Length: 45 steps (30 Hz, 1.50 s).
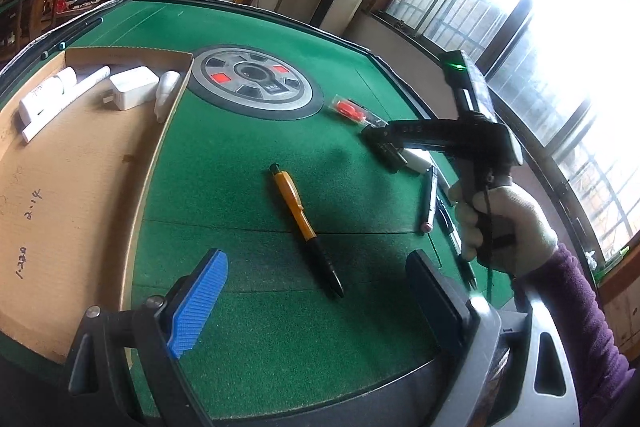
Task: Organize rigid objects
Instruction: 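Grasp the orange pen with the left tool while the right tool grasps the green cylinder, then carry the orange pen and green cylinder into the tray and release them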
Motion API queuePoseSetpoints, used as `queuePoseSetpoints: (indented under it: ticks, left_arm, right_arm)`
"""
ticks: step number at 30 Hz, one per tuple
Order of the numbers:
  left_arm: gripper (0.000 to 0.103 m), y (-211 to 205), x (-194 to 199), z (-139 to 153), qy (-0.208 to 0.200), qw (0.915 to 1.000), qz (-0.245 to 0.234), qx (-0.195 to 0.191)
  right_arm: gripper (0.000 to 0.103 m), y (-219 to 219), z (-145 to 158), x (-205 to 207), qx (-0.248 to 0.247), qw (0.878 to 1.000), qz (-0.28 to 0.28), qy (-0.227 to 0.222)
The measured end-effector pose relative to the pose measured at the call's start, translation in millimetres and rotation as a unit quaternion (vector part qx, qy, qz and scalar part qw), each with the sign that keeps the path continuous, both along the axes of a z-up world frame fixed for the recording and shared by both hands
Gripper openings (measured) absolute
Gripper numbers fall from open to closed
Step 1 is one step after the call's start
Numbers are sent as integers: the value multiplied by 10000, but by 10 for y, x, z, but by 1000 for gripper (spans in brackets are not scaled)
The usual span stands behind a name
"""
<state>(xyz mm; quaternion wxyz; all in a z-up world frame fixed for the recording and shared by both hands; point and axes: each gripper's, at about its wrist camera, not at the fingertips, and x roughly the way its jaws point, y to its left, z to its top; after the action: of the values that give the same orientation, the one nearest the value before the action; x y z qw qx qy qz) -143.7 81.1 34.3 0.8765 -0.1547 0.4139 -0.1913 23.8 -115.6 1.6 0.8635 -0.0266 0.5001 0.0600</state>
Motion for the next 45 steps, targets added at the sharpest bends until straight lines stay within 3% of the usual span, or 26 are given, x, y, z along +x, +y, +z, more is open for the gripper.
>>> queuePoseSetpoints:
  ticks: [3, 5, 15, 18, 22, 23, 24, 25, 26, 31, 35, 39, 41, 45]
  left_arm:
    - [93, -19, 14, 5, -14, 10000, -14, 43]
    - [93, -21, 39, 12, -10, 10000, -7, 60]
    - [93, -187, 265, 6, 146, 9991, 10, 404]
    - [93, -369, 365, -32, 192, 9978, -66, 636]
    - [92, -600, 624, -176, 140, 9915, -78, 1292]
    - [79, -642, 705, -240, 195, 9897, -114, 1412]
    - [46, -688, 792, -334, 332, 9881, -245, 1484]
    - [40, -725, 816, -362, 246, 9854, -259, 1662]
    - [11, -761, 814, -350, 159, 9827, -277, 1826]
    - [9, -603, 753, -229, 338, 9896, -290, 1369]
    - [9, -456, 588, -45, 217, 9933, -214, 1115]
    - [9, -237, 401, 180, 94, 9972, -128, 733]
    - [10, -102, 305, 314, -14, 9980, -76, 627]
    - [10, 278, 148, 523, -147, 9991, 130, 386]
  right_arm:
    - [34, 66, -36, 3, -248, 9997, -61, -8]
    - [16, 75, -27, -89, -242, 9997, -83, 7]
    - [17, -177, -41, -650, 664, 9974, 0, 268]
    - [25, -202, -26, -732, 633, 9980, 22, 79]
    - [40, -383, 81, -856, 946, 9951, -86, -271]
    - [41, -417, 101, -865, 989, 9946, -94, -309]
    - [42, -434, 108, -870, 1021, 9942, -85, -313]
    - [42, -442, 112, -875, 1010, 9944, -68, -314]
    - [42, -443, 108, -876, 974, 9948, -48, -307]
    - [42, -345, 14, -802, 867, 9961, 96, -154]
    - [43, -215, -75, -733, 744, 9971, 159, -56]
    - [43, -7, -158, -765, 99, 9996, 227, -104]
    - [20, 46, -164, -795, -91, 9996, 220, -132]
    - [20, -38, -127, -827, 285, 9995, 90, -38]
